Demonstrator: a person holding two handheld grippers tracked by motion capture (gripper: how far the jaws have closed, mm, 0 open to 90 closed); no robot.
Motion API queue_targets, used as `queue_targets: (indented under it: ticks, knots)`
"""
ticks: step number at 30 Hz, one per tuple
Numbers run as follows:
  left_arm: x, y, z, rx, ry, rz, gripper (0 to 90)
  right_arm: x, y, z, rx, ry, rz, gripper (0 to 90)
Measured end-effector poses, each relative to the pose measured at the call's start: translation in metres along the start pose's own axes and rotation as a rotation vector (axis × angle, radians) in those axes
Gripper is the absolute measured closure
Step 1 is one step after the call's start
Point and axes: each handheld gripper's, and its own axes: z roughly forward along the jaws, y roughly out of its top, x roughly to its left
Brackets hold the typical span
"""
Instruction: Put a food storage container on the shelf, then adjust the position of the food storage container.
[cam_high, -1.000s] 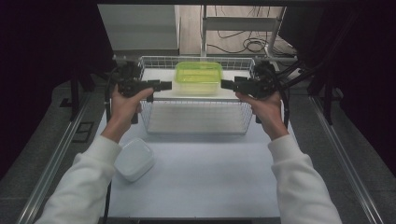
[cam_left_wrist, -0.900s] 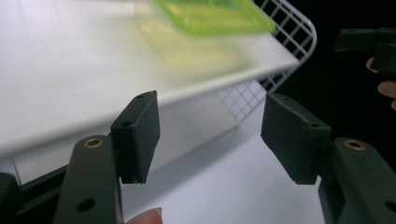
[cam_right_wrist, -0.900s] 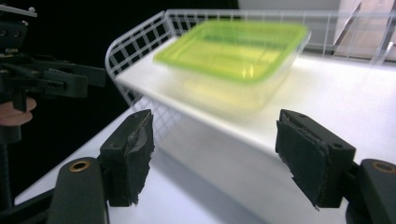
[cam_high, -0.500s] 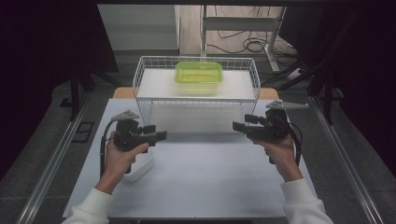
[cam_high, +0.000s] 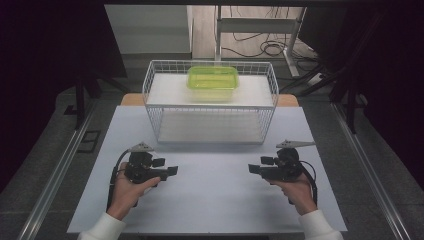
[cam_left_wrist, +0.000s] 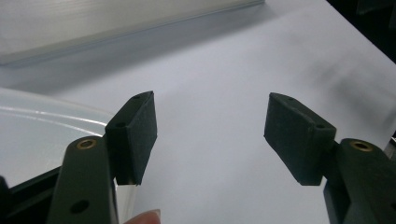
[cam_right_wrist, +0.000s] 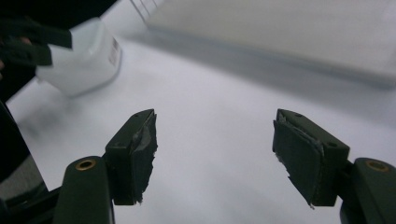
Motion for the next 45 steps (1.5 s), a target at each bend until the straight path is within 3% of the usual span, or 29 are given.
queue_targets:
  ticks: [12,16,27,38,40,43,44,45]
  knots:
    - [0.002,-0.003,-0.001,0.008,0.024,-0.024,33.5,0.002,-0.012,0.012,0.055,-0.021,-0.009,30.4]
    - [0.003,-0.002,-0.004,-0.001,0.025,-0.035,31.8,0.001,-0.014,0.01,0.056,-0.027,-0.007,30.4]
    - [0.005,0.002,-0.008,0.004,0.041,-0.018,32.1,-0.004,-0.014,0.009,0.05,-0.03,-0.004,31.3]
    - [0.025,0.023,-0.024,-0.009,0.086,-0.035,32.8,-0.005,-0.019,0.002,0.049,-0.042,0.001,31.3]
    - [0.033,0.03,-0.026,-0.004,0.094,-0.039,33.3,-0.005,-0.018,0.002,0.049,-0.043,-0.002,31.3]
    - [0.05,0.036,-0.029,-0.007,0.096,-0.079,34.1,-0.007,-0.018,0.005,0.059,-0.047,-0.002,31.3]
    - [0.062,0.037,-0.029,0.014,0.125,-0.087,34.8,-0.007,-0.018,0.006,0.061,-0.047,-0.005,31.3]
    - [0.062,0.037,-0.029,0.014,0.125,-0.087,35.2,-0.007,-0.018,0.006,0.061,-0.047,-0.005,31.3]
